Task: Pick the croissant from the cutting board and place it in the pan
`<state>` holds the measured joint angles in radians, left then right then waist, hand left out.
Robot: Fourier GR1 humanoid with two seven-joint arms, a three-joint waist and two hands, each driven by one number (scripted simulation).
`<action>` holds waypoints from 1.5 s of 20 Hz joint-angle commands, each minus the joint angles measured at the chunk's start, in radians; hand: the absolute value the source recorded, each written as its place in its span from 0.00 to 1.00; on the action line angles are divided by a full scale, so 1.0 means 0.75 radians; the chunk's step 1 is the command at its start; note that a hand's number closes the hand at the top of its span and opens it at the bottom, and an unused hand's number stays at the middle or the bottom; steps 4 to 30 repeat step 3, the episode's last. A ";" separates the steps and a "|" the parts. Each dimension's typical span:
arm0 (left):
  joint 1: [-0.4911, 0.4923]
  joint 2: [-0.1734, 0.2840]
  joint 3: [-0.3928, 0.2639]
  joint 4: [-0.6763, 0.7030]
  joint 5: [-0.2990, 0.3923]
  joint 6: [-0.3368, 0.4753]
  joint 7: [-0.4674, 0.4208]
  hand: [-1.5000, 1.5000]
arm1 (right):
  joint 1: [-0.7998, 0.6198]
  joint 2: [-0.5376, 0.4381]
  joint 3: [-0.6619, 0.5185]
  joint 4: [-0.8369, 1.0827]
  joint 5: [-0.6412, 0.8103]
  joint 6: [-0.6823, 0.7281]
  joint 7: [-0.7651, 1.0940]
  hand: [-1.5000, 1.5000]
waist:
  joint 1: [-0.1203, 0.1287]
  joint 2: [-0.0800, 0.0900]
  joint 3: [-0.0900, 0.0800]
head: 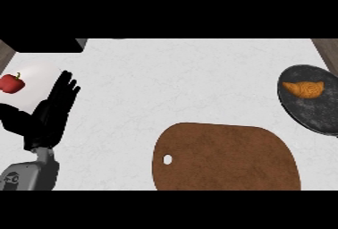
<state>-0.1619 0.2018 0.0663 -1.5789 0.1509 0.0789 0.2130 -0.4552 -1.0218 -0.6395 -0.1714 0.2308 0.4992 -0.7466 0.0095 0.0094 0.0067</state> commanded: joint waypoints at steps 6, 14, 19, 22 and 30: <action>0.035 -0.043 -0.035 -0.042 -0.020 0.028 0.011 0.50 | 0.105 -0.068 -0.010 -0.018 -0.031 0.248 -0.157 0.00 | 0.003 -0.004 0.001; 0.035 -0.043 -0.035 -0.042 -0.020 0.028 0.011 0.50 | 0.105 -0.068 -0.010 -0.018 -0.031 0.248 -0.157 0.00 | 0.003 -0.004 0.001; 0.035 -0.043 -0.035 -0.042 -0.020 0.028 0.011 0.50 | 0.105 -0.068 -0.010 -0.018 -0.031 0.248 -0.157 0.00 | 0.003 -0.004 0.001; 0.035 -0.043 -0.035 -0.042 -0.020 0.028 0.011 0.50 | 0.105 -0.068 -0.010 -0.018 -0.031 0.248 -0.157 0.00 | 0.003 -0.004 0.001; 0.035 -0.043 -0.035 -0.042 -0.020 0.028 0.011 0.50 | 0.105 -0.068 -0.010 -0.018 -0.031 0.248 -0.157 0.00 | 0.003 -0.004 0.001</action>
